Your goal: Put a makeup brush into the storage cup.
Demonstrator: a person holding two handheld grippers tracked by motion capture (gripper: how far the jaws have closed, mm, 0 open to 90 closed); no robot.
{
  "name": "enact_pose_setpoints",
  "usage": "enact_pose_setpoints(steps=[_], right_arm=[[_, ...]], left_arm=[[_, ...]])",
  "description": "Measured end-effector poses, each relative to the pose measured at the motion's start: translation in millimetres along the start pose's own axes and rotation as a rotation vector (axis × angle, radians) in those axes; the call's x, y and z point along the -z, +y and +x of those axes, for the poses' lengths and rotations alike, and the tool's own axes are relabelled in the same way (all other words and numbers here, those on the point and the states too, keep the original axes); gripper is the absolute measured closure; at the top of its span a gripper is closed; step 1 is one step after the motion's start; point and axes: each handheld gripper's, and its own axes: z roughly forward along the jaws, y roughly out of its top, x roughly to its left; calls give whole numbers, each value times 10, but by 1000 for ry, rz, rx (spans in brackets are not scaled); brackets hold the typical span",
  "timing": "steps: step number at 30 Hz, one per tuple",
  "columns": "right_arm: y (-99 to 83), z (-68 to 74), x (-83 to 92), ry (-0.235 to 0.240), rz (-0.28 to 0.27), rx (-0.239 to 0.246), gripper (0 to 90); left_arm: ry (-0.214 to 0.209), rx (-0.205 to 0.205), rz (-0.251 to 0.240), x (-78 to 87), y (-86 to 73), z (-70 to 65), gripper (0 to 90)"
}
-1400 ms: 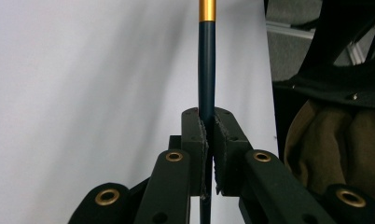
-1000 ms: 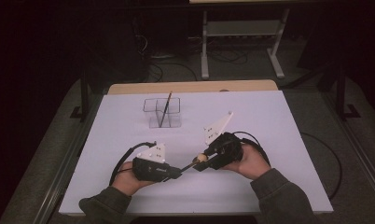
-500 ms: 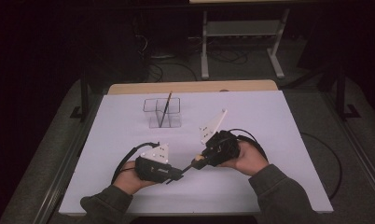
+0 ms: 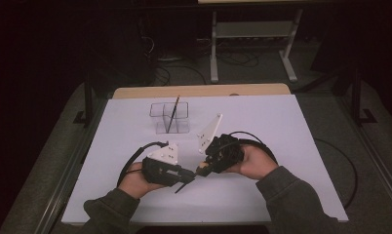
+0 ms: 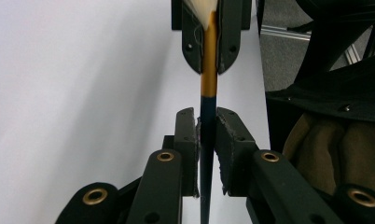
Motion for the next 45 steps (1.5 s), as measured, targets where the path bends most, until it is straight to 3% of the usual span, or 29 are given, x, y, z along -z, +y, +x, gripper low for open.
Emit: enact_pose_setpoints(steps=[12, 20, 26, 34, 45], right_arm=[[7, 1, 13, -24, 0, 8, 833], [-48, -19, 88, -29, -71, -6, 750], [-206, -35, 147, -43, -107, -45, 690], [-411, -61, 147, -56, -123, -91, 649], [-722, -99, 173, -83, -147, -157, 598]], left_arm=[[14, 7, -4, -10, 15, 20, 833], [27, 28, -52, 52, -9, 51, 836], [30, 70, -90, 115, -71, 91, 836], [50, 79, -118, 188, -99, 138, 836], [64, 123, -176, 259, -145, 252, 836]])
